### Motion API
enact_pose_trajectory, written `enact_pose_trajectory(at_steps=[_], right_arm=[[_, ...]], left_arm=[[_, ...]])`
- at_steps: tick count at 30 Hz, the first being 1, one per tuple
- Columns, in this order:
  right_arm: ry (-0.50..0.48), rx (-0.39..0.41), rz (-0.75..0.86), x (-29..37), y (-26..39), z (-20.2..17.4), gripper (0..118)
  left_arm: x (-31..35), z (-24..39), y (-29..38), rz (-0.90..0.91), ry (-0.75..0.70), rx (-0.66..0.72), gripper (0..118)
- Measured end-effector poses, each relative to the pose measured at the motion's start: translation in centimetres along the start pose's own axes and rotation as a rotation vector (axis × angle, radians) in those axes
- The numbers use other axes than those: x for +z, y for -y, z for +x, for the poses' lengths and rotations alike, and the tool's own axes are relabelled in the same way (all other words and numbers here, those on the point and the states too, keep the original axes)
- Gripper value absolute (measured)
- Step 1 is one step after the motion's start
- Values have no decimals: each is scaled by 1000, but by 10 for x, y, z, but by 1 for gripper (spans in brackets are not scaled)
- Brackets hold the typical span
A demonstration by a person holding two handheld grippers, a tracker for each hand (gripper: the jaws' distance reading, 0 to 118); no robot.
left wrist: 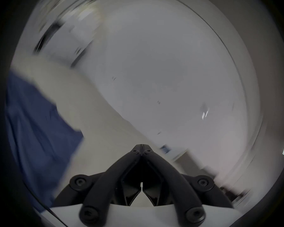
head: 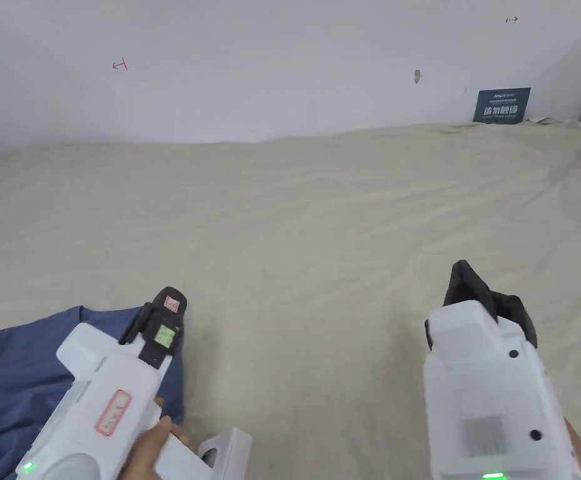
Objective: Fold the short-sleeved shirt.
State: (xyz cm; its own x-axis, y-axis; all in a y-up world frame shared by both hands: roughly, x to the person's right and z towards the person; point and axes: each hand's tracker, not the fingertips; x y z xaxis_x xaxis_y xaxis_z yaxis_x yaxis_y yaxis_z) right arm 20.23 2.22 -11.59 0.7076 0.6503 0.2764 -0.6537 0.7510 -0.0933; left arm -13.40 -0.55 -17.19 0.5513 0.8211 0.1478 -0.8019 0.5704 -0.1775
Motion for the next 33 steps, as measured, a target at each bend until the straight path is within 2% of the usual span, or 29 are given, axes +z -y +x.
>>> enact_pose_trajectory(at_steps=[1, 3, 5, 6, 7, 8, 12, 15, 17, 19, 21, 33], right_arm=[[19, 77, 32, 2, -1, -5, 0], [60, 170, 89, 6, -1, -11, 0], [90, 228, 116, 8, 1, -15, 0], [85, 208, 111, 8, 2, -14, 0], [66, 155, 96, 7, 2, -11, 0], [32, 49, 48, 5, 1, -5, 0], [-96, -432, -111, -7, 8, 27, 0], [-145, -641, -165, -12, 20, 40, 0], [-172, -718, -181, -14, 27, 44, 0], [-191, -748, -179, -15, 33, 45, 0], [-186, -738, -183, -15, 35, 45, 0], [-200, -729, -172, -7, 22, 39, 0]], left_arm=[[2, -7, -2, 20, -4, 109, 0], [5, -18, -3, 41, -12, 243, 0], [8, -23, -2, 46, -3, 275, 0], [8, -21, -2, 43, -11, 237, 0], [8, -18, -3, 44, -30, 198, 0], [8, -12, -4, 45, -59, 117, 0], [2, 31, 12, 59, -158, -510, 0], [-1, 50, 32, 57, -155, -839, 0], [-3, 51, 44, 77, -173, -966, 0], [-6, 54, 54, 80, -195, -1059, 0], [-7, 52, 59, 69, -204, -1095, 0], [-7, 50, 59, 60, -209, -1061, 0]])
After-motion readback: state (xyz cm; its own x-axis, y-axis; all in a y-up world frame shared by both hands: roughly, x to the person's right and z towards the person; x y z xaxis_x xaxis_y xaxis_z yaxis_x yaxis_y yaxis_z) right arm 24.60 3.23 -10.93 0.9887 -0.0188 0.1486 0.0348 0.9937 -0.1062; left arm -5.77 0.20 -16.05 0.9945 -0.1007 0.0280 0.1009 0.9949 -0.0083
